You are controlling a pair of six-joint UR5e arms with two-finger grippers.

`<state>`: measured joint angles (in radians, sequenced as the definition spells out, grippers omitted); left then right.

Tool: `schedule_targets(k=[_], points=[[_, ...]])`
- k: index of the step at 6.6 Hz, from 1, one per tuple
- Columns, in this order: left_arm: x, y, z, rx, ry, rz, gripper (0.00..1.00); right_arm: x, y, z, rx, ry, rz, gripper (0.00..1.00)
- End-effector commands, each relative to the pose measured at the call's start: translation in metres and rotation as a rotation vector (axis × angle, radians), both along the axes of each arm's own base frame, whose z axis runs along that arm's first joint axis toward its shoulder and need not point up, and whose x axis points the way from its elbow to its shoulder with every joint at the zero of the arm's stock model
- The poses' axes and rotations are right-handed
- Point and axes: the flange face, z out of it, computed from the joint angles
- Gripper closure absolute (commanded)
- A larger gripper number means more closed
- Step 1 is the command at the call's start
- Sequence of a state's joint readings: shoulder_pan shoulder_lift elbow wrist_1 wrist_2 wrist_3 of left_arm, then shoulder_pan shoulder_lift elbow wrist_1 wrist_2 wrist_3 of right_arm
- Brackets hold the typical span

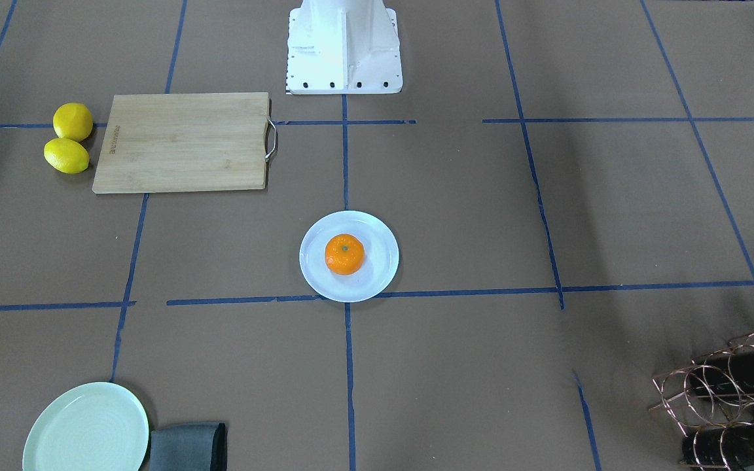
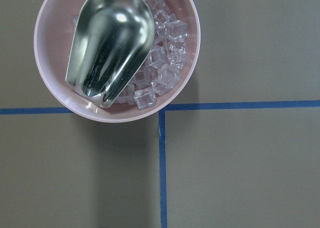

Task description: Pick orange to plate

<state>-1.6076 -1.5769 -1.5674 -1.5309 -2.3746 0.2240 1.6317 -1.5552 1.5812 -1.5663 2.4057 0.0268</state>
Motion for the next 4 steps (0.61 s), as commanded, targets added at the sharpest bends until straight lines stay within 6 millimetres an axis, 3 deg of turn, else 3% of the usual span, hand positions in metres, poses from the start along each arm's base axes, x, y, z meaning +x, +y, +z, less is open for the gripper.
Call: schedule_targets(k=[1,4], points=[[-0.0001,0.0001,0.0007,-0.002,-0.001,-0.001,0.0,-0.0006,-0.0005,-0.0021,-0.005,-0.002,0.011,0.0],[-0.0077,0.0006,0.0001,-0.001,-0.003,-0.016,0.0,-0.0006,-0.0004,-0.0013,-0.007,-0.002,0.011,0.0]])
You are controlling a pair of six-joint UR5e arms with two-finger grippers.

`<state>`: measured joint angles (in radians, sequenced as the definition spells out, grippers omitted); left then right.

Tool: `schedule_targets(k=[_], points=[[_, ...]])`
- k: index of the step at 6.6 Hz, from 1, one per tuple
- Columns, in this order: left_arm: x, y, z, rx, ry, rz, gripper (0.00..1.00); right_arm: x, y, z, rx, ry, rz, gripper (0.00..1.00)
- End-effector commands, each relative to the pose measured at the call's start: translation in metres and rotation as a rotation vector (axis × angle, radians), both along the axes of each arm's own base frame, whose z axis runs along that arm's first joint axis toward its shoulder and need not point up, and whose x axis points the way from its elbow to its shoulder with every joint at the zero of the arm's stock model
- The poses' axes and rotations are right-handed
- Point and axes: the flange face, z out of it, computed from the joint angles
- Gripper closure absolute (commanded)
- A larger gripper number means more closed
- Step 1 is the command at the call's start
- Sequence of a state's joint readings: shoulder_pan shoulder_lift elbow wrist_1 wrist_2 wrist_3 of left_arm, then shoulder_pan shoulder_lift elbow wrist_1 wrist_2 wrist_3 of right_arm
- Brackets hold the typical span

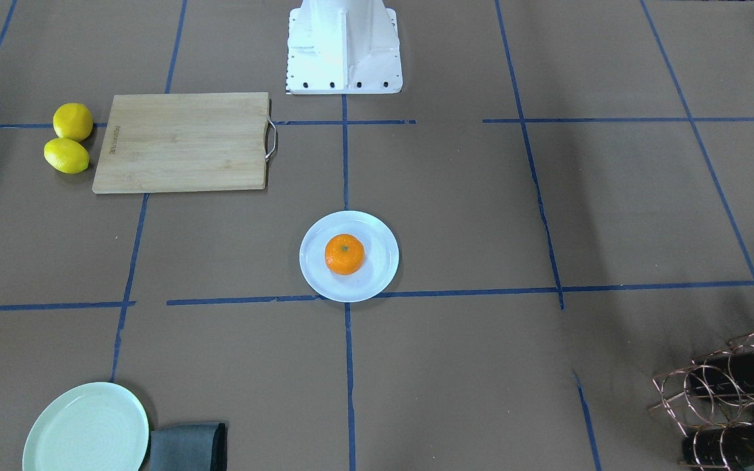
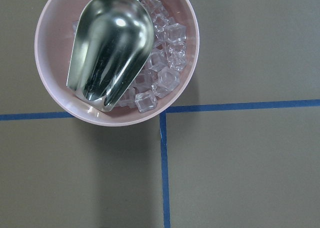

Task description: Pick orange to plate

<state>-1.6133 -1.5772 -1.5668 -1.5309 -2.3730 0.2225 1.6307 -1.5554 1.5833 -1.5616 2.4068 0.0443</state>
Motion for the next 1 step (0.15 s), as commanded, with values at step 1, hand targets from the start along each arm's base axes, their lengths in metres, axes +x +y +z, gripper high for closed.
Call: schedule_targets(k=[1], points=[[-0.0064,0.0004,-0.001,0.002,-0.002,-0.013,0.0,0.0,-0.0007,-0.0007,0.001,0.0,0.0,0.0]])
